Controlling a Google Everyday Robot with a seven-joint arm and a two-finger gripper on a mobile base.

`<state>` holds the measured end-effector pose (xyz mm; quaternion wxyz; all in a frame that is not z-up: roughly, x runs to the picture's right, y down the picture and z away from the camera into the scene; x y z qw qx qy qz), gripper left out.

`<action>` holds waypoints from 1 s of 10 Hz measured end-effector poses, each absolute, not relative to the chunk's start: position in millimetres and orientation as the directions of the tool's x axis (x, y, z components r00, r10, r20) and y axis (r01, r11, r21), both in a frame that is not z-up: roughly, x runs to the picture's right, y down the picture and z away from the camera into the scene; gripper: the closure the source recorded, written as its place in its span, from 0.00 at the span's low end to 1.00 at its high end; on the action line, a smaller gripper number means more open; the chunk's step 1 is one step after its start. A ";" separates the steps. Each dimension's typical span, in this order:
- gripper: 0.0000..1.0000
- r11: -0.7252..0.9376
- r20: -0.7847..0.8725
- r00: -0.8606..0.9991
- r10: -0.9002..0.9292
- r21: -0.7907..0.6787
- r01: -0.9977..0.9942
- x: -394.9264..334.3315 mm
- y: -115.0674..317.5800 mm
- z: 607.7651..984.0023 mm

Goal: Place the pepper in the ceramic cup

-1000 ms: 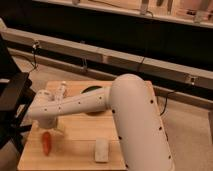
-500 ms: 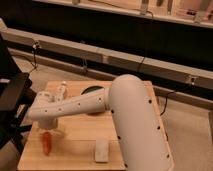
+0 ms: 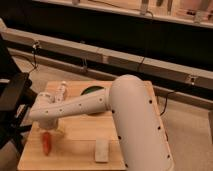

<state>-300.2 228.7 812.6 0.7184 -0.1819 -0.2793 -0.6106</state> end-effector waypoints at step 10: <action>0.21 0.053 0.661 -0.008 -0.750 0.073 0.996 -321.6 258.5 802.1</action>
